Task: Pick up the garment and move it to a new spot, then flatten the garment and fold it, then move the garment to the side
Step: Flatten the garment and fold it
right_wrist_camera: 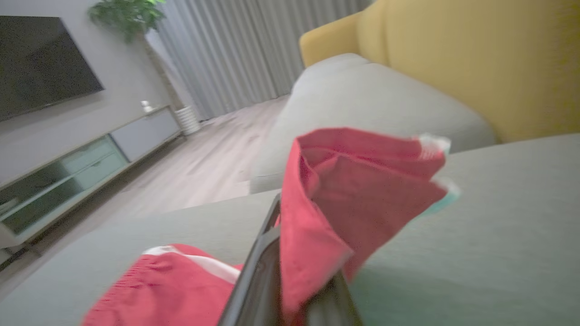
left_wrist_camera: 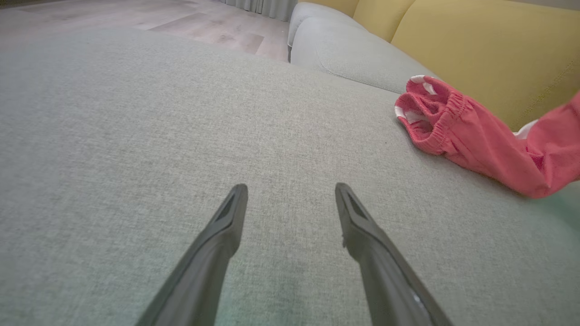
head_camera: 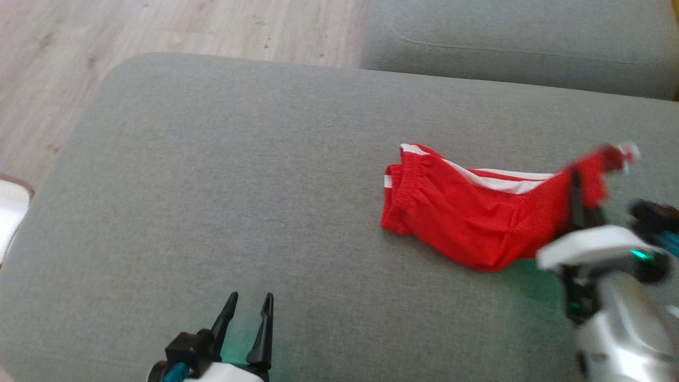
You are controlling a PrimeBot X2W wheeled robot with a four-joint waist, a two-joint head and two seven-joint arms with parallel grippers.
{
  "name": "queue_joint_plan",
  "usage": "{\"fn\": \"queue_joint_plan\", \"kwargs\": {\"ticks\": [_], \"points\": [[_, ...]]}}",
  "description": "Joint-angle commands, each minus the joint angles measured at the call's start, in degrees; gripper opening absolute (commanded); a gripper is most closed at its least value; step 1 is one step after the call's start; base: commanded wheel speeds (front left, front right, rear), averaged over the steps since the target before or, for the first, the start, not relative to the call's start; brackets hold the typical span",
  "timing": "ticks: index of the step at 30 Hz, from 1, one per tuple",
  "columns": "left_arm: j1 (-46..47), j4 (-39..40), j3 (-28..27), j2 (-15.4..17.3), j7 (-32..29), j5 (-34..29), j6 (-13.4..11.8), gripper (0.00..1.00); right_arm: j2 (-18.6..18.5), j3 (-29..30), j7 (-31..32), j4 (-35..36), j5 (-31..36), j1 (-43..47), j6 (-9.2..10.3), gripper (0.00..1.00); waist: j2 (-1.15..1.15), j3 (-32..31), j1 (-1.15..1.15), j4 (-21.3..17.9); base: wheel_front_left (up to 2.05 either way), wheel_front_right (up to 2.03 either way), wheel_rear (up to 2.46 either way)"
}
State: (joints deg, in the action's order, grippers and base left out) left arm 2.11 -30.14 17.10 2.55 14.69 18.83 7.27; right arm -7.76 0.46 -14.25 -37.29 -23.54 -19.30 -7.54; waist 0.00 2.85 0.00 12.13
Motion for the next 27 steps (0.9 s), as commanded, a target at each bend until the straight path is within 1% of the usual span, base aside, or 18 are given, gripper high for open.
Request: {"fn": "queue_joint_plan", "kwargs": {"ticks": [1,4,7,8,9,13,16,18,21,25,27], "points": [[1.5,1.2,-1.2,0.3,0.3,-0.4,0.0,1.0,1.4,-3.9,-0.7,2.8,0.6,-3.2,0.05,0.0,0.0,-0.1,0.0,0.8,0.0,0.0,0.0],[1.3,1.0,-0.9,0.3,0.3,-0.2,0.0,1.0,3.3,-10.8,1.1,4.2,1.2,-4.6,0.05,0.0,0.0,-0.3,0.0,2.1,0.0,0.0,0.0],[1.3,0.7,-0.5,0.3,0.3,-0.2,0.1,1.0,4.4,-16.4,3.4,1.9,1.6,-5.5,0.05,0.0,0.0,-0.4,0.0,3.4,0.0,0.0,0.0],[1.4,0.6,-0.3,0.3,0.3,-0.2,0.1,1.0,4.6,-17.6,4.4,0.2,1.8,-5.6,0.05,0.36,0.0,-0.4,0.0,3.9,0.0,0.0,0.0],[1.5,0.6,-0.2,0.3,0.3,-0.2,0.1,1.0,4.7,-18.4,4.6,-0.9,1.6,-5.8,0.05,1.0,0.0,-0.4,0.0,4.3,0.0,0.0,0.0],[1.9,0.8,-0.4,0.3,0.3,-0.4,0.1,1.0,4.8,-23.1,2.9,-2.2,-2.5,-5.4,0.05,1.0,0.0,-0.6,0.0,4.7,0.0,0.0,0.0],[1.9,0.9,-1.7,0.3,0.3,-1.0,0.0,1.0,4.9,-26.4,1.2,-1.6,-5.0,-4.6,0.05,1.0,0.0,-1.0,0.0,3.6,0.0,0.0,0.0],[1.9,1.2,-2.8,0.3,0.3,-1.7,-0.2,1.0,4.9,-26.9,0.3,-1.3,-5.7,-3.9,0.05,1.0,0.0,-1.4,0.0,2.4,0.0,0.0,0.0],[1.9,2.2,-4.6,0.3,0.3,-3.4,-0.8,1.0,4.9,-23.8,-0.5,-1.0,-4.1,-3.0,0.05,1.0,0.0,-1.9,0.0,0.3,0.0,0.0,0.0],[1.8,3.8,-6.7,0.8,0.3,-6.6,-1.7,1.0,4.9,-14.6,-0.7,2.2,1.2,0.1,0.05,1.0,0.0,-2.5,0.0,-2.5,0.0,0.0,0.0],[1.6,4.7,-7.6,1.0,0.3,-8.2,-2.3,1.0,4.9,-10.9,-0.7,4.1,4.0,2.3,0.05,1.0,0.0,-2.8,0.0,-3.8,0.0,0.0,0.0]]}}
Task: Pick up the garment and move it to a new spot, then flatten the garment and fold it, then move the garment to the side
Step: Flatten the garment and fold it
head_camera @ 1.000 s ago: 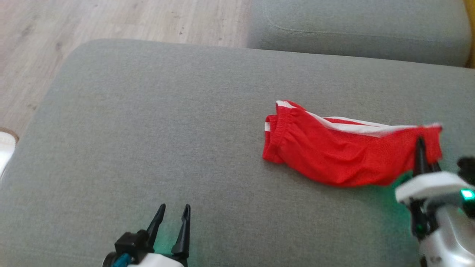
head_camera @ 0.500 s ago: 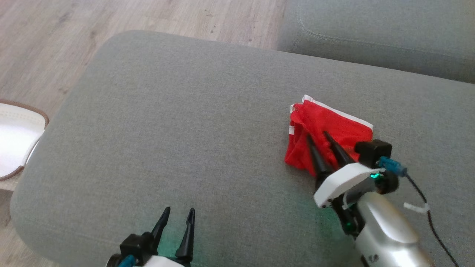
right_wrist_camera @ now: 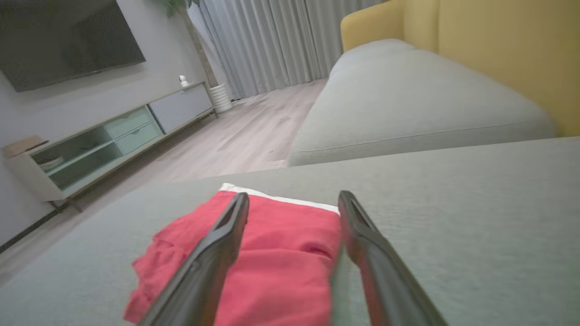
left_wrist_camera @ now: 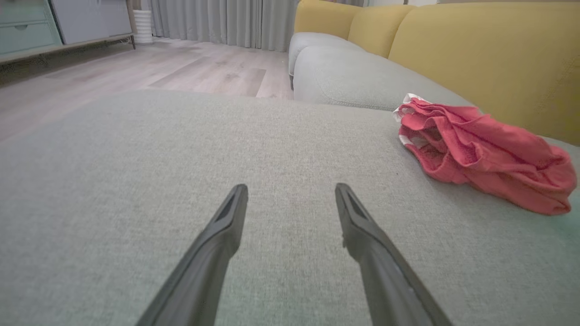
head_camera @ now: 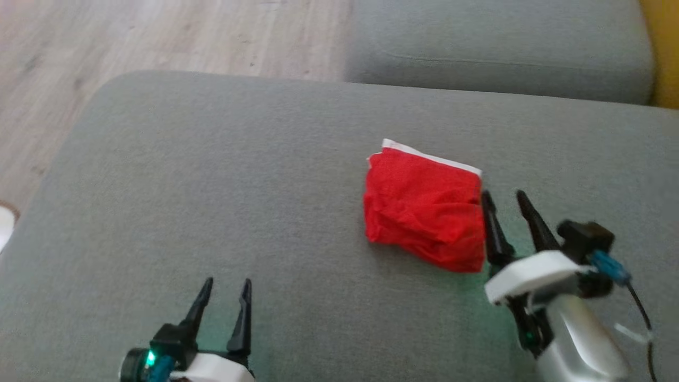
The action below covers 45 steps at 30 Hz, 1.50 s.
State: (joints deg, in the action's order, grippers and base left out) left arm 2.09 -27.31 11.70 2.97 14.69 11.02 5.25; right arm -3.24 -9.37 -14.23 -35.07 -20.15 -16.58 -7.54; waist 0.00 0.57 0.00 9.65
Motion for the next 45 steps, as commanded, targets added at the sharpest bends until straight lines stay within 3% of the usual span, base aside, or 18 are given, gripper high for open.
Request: {"fn": "queue_joint_plan", "kwargs": {"ticks": [1,8,17,25,32,33,34,35,45], "points": [[1.5,2.3,-2.6,0.7,0.3,-1.3,-0.6,1.0,0.3,0.2,-0.7,2.7,1.9,0.6,0.05,1.0,0.0,-0.7,0.0,-1.8,0.0,0.0,0.0],[-1.8,5.4,-4.2,0.9,0.3,-5.4,-2.2,1.0,0.4,5.8,-0.8,6.2,5.6,7.3,0.05,1.0,0.0,-1.9,0.0,-5.1,0.0,0.0,0.0],[-5.1,8.2,-4.6,0.3,0.3,-6.5,-3.2,1.0,0.4,4.9,-0.8,6.5,4.4,10.7,0.05,1.0,0.0,-2.5,0.0,-6.6,0.0,0.0,0.0],[-4.1,8.4,-4.0,0.1,0.3,-7.1,-2.5,1.0,0.4,4.4,-0.8,6.0,4.0,9.7,0.05,1.0,0.0,-1.8,0.0,-4.8,0.0,0.0,0.0],[-3.2,7.8,-2.0,0.0,0.3,-6.6,-1.8,1.0,0.4,-0.9,-0.8,3.6,2.7,3.3,0.05,1.0,0.0,0.9,0.0,-0.8,0.0,0.0,0.0],[-2.9,7.6,-1.6,-0.1,0.3,-6.6,-1.7,1.0,0.4,-1.4,-0.8,3.0,2.6,1.9,0.05,0.96,0.0,1.5,0.0,0.0,0.0,0.0,0.0],[-2.6,7.5,-1.1,-0.1,0.3,-6.5,-1.6,1.0,0.4,-1.7,-0.8,2.3,2.4,0.5,0.05,0.42,0.0,2.0,0.0,0.9,0.0,0.0,0.0],[-2.3,7.5,-0.7,-0.1,0.3,-6.2,-1.6,1.0,0.4,-1.9,-0.8,1.4,2.2,-0.9,0.05,0.0,0.0,2.3,0.0,1.7,0.0,0.0,0.0],[-0.1,6.6,2.3,-0.1,0.3,-4.1,-1.9,1.0,0.4,3.5,-0.8,-12.7,6.5,-11.4,0.05,0.0,0.0,5.6,0.0,7.9,0.0,0.0,0.0]]}}
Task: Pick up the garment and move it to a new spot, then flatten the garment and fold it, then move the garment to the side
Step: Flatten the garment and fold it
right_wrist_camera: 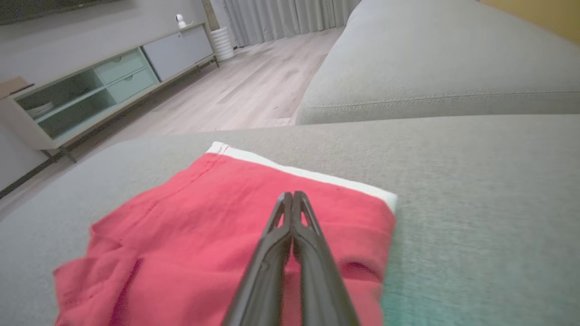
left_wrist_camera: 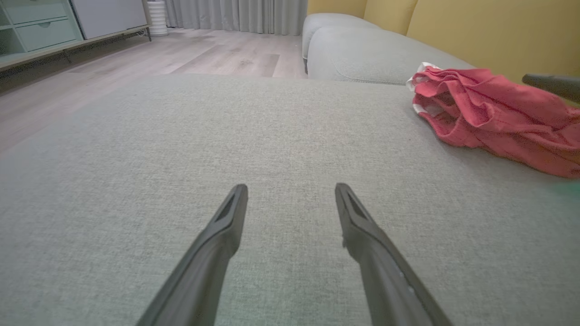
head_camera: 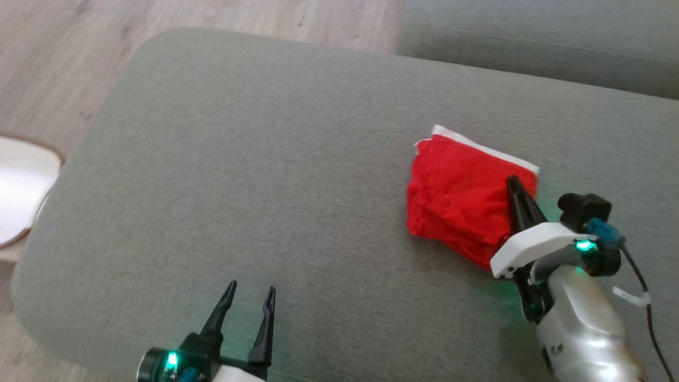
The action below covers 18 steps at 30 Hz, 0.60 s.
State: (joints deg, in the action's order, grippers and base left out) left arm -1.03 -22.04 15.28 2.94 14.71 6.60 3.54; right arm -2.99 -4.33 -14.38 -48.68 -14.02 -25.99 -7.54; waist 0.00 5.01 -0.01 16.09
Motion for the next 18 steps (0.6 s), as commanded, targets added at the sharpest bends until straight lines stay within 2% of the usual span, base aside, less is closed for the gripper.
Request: {"fn": "queue_joint_plan", "kwargs": {"ticks": [1,5,11,12,16,18], "points": [[3.2,1.3,-1.1,-0.1,0.3,0.6,-0.2,1.0,0.1,-2.1,-0.6,0.0,0.6,-2.2,0.05,0.0,0.0,1.4,0.01,1.8,0.0,0.0,0.0],[3.6,1.1,-1.0,-0.1,0.3,1.2,-0.3,1.0,0.1,-7.0,-0.6,-1.2,-2.4,-1.6,0.05,0.0,0.0,2.1,0.01,2.7,0.0,0.0,0.0],[4.2,1.6,-1.2,-0.1,0.3,1.9,-0.4,1.0,0.1,-19.1,-0.6,2.3,-5.3,1.3,0.05,0.0,0.0,2.4,0.01,2.7,0.0,0.0,0.0],[4.2,1.6,-1.2,-0.1,0.3,1.9,-0.4,1.0,0.1,-19.1,-0.6,2.3,-5.3,1.3,0.05,0.0,0.0,2.4,0.01,2.7,0.0,0.0,0.0],[4.2,1.8,-1.7,-0.1,0.3,2.1,-0.4,1.0,0.1,-27.5,-0.6,2.2,-6.9,3.0,0.05,0.0,0.0,1.6,0.01,1.7,0.0,0.0,0.0],[4.1,1.8,-2.1,-0.1,0.3,2.0,-0.4,1.0,0.1,-33.9,-0.5,1.5,-10.8,3.0,0.05,0.0,0.0,1.0,0.01,0.7,0.0,0.0,0.0]]}}
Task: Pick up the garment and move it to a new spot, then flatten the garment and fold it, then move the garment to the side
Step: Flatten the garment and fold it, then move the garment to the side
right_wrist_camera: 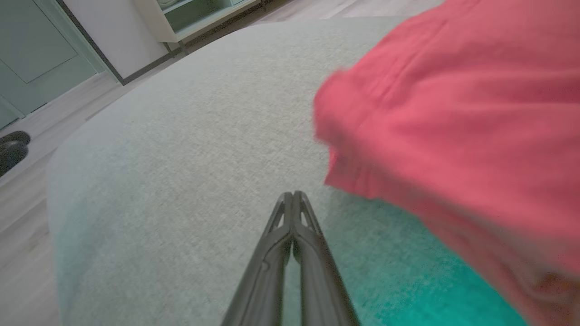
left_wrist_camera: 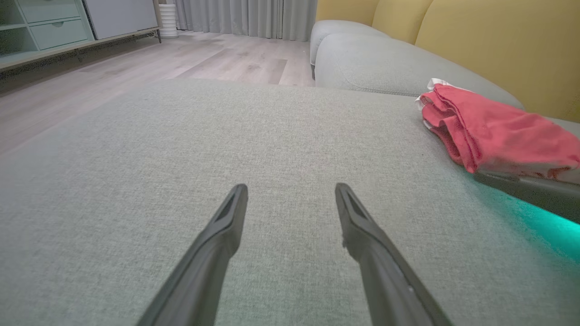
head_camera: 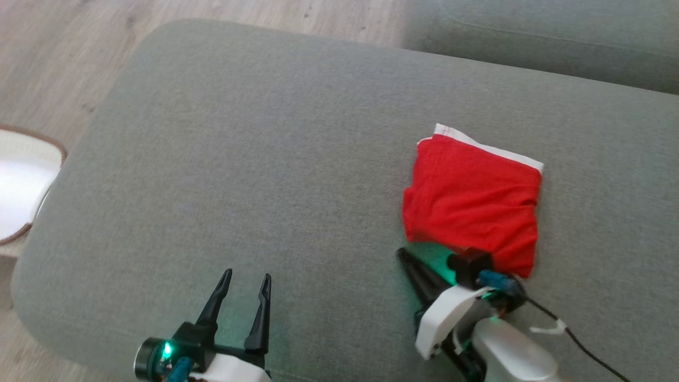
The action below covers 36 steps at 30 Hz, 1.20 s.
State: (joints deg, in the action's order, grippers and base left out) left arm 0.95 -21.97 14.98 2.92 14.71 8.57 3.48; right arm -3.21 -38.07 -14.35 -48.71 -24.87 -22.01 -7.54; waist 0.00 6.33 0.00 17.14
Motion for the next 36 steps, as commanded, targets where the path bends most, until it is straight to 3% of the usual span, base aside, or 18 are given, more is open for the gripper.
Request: {"fn": "queue_joint_plan", "kwargs": {"ticks": [1,4,7,12,17,21,22,23,24,29,36], "points": [[2.1,1.8,-1.9,0.0,0.3,0.1,-0.3,1.0,0.3,-2.2,-0.5,1.9,-1.4,-1.4,0.05,0.0,0.0,-0.5,0.0,-0.8,0.0,0.0,0.0],[2.0,2.1,-2.4,0.0,0.3,0.0,-0.4,1.0,-0.7,-5.9,-0.6,4.9,-5.9,-2.9,0.05,0.0,0.0,-1.3,0.0,-2.2,0.0,0.0,0.0],[1.9,2.6,-3.6,0.0,0.3,0.0,-0.8,1.0,-2.5,-3.8,-0.6,12.5,-8.0,-4.1,0.05,0.0,0.0,-2.0,0.0,-3.9,0.0,0.0,0.0],[1.9,3.2,-6.4,0.0,0.3,-1.0,-1.3,1.0,-3.8,10.2,-0.6,23.5,-4.0,-0.8,0.05,0.0,0.0,-3.4,0.0,-6.7,0.0,0.0,0.0],[1.8,3.0,-8.5,0.0,0.3,-2.1,-1.0,1.0,-1.7,25.8,-0.6,24.8,5.7,4.9,0.05,0.0,0.0,-4.8,0.0,-9.4,0.0,0.0,0.0],[1.3,2.7,-9.6,0.0,0.3,-2.8,-0.7,1.0,-0.4,33.7,-0.6,23.9,10.3,8.2,0.05,0.0,0.0,-5.3,0.0,-11.4,0.0,0.0,0.0],[1.1,2.6,-9.9,0.0,0.3,-3.0,-0.8,1.0,-0.2,34.7,-0.6,23.4,11.1,8.9,0.05,0.24,0.0,-5.4,0.0,-12.0,0.0,0.0,0.0],[0.9,2.5,-10.2,0.0,0.3,-3.2,-0.8,1.0,0.0,35.2,-0.6,22.8,11.9,9.6,0.05,0.89,0.0,-5.5,0.0,-12.5,0.0,0.0,0.0],[0.6,2.5,-10.4,0.0,0.3,-3.4,-0.9,1.0,0.1,35.2,-0.6,22.4,12.7,10.1,0.05,1.0,0.0,-5.6,0.0,-12.9,0.0,0.0,0.0],[-0.8,2.5,-11.7,0.0,0.3,-4.4,-1.1,1.0,0.3,35.2,-0.6,20.9,15.0,11.9,0.05,1.0,0.0,-5.5,0.0,-14.5,0.0,0.0,0.0],[-1.2,2.5,-11.5,0.0,0.3,-5.4,-0.8,1.0,0.3,33.4,-0.6,19.6,12.6,12.1,0.05,1.0,0.0,-5.3,0.0,-14.2,0.0,0.0,0.0]]}}
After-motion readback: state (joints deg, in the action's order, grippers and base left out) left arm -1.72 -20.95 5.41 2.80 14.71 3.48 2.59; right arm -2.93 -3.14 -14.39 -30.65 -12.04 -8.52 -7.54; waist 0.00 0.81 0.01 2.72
